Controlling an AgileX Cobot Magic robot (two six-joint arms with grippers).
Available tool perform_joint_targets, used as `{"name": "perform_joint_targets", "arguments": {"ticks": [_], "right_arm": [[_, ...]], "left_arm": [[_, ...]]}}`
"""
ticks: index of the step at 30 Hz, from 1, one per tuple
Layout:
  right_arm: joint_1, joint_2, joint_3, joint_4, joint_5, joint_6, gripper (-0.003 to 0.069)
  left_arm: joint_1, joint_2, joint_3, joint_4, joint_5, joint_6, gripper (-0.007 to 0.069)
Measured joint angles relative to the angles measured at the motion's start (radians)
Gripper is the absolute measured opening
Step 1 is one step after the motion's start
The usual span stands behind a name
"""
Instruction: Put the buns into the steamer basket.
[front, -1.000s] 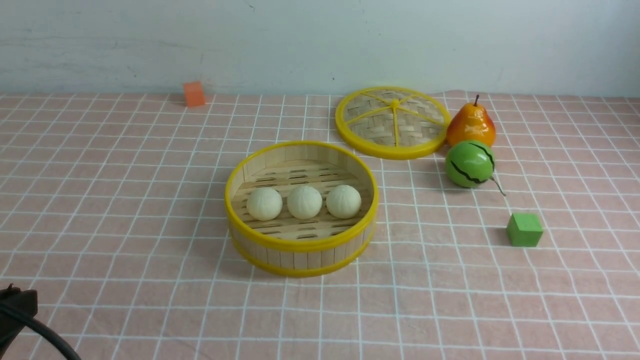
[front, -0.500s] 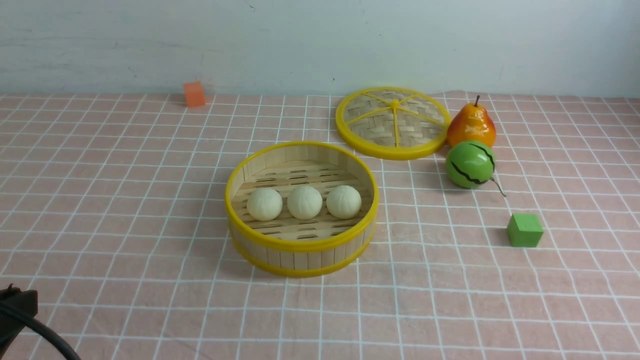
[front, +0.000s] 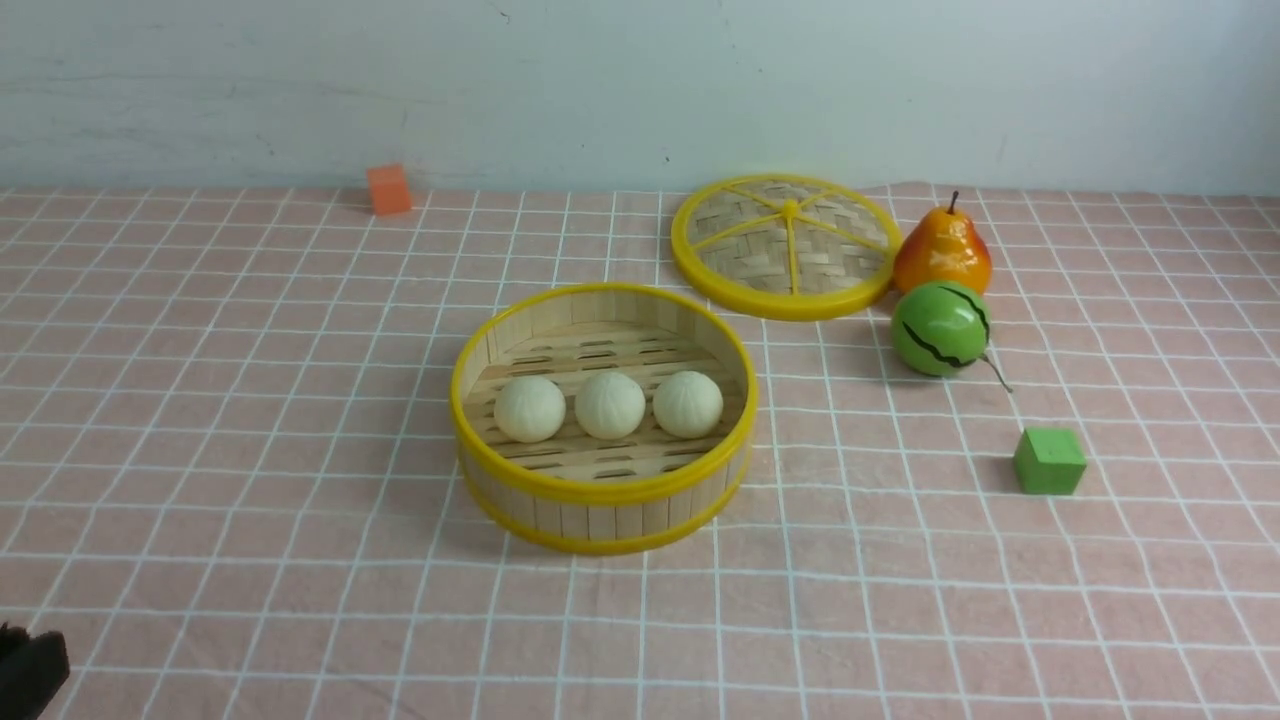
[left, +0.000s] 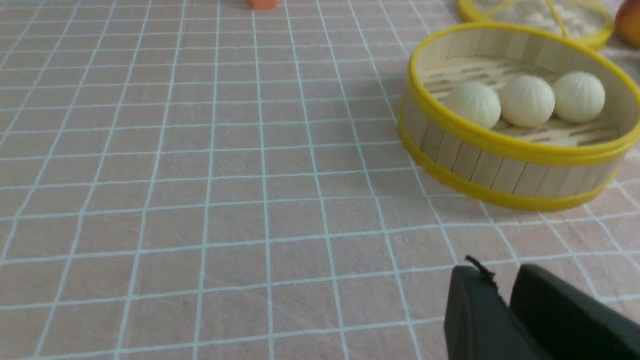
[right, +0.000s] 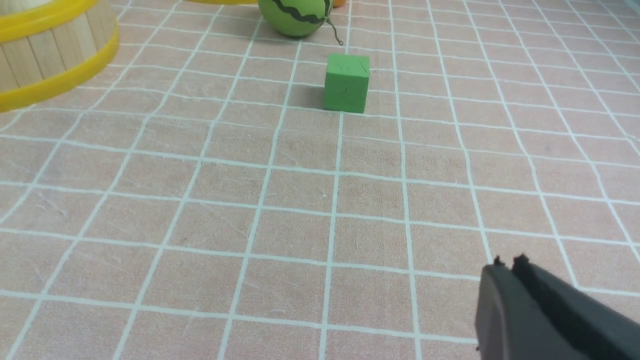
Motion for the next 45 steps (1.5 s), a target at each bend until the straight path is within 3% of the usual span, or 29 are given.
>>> {"name": "perform_joint_targets", "arguments": {"ticks": [5, 9, 10, 14, 21, 45], "right_arm": [[0.0, 0.0, 0.0, 0.001, 0.0, 0.0, 0.0019], [0.0, 0.0, 0.0, 0.001, 0.001, 0.0, 0.0022], [0.0, 0.0, 0.0, 0.001, 0.001, 0.0, 0.0022], [0.0, 0.0, 0.0, 0.001, 0.001, 0.0, 0.0028], [0.0, 0.0, 0.0, 0.001, 0.001, 0.0, 0.0031], [0.0, 0.0, 0.0, 0.002, 0.001, 0.0, 0.0067]], "left_arm": [[0.151, -0.229, 0.208, -0.087, -0.16, 0.051, 0.0094], [0.201, -0.251, 0.237, -0.104, -0.095, 0.086, 0.0043], [0.214, -0.251, 0.242, -0.131, -0.036, 0.091, 0.0001], [0.223, -0.252, 0.246, -0.172, 0.063, 0.146, -0.0013], [0.223, -0.252, 0.246, -0.225, 0.065, 0.263, -0.0013], [0.223, -0.252, 0.246, -0.232, 0.065, 0.271, -0.0013]]}}
